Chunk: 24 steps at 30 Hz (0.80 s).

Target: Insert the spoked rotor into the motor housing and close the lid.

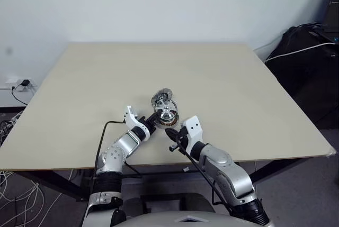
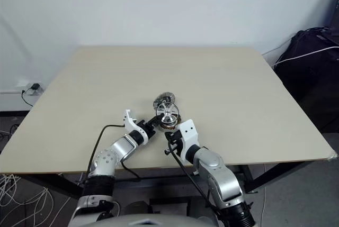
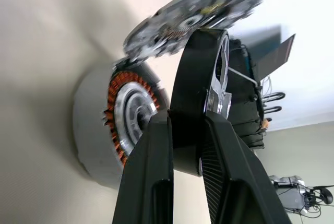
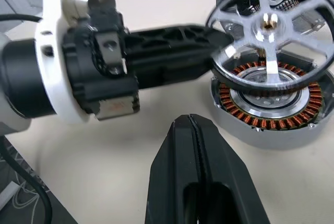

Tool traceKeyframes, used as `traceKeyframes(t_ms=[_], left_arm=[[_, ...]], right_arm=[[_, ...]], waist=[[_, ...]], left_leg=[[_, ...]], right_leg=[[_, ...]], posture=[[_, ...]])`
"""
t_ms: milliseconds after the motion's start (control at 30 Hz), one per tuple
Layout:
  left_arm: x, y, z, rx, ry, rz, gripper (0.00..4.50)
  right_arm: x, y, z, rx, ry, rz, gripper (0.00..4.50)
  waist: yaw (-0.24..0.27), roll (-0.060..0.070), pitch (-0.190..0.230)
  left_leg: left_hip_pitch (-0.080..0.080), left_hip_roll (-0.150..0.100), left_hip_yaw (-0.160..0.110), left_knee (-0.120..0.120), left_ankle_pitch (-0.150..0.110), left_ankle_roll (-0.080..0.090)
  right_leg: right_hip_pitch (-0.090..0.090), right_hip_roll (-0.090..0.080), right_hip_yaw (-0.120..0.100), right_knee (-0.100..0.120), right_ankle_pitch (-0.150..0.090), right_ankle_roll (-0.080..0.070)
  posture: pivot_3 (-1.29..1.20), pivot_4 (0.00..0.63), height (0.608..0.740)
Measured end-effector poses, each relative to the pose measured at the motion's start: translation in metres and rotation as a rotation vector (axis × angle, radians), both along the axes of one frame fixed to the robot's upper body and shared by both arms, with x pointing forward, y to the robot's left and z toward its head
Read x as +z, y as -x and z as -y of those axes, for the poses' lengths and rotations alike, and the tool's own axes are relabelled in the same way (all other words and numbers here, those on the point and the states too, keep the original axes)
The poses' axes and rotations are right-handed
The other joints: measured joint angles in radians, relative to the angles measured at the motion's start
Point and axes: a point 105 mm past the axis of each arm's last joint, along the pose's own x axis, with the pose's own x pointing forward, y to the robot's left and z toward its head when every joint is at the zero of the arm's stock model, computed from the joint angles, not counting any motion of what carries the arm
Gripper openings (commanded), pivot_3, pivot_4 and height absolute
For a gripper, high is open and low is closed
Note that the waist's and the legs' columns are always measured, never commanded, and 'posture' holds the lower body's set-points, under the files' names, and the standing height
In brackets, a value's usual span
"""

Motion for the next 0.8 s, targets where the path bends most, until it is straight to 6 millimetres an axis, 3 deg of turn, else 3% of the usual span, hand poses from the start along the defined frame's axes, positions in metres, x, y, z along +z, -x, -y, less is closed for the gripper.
traceKeyframes(t_ms=[800], left_arm=[[-0.0088,0.0043,0.0086,-0.041,-0.021,-0.045,0.40]], right_arm=[[-0.0010,0.0006,0.0008,-0.006,0.003,-0.003,0.00]], waist=[[0.000,0.000,0.000]], left_leg=[[0.000,0.000,0.000,0.000,0.000,0.000]], right_leg=[[0.000,0.000,0.000,0.000,0.000,0.000]], posture=[[0.00,0.000,0.740]])
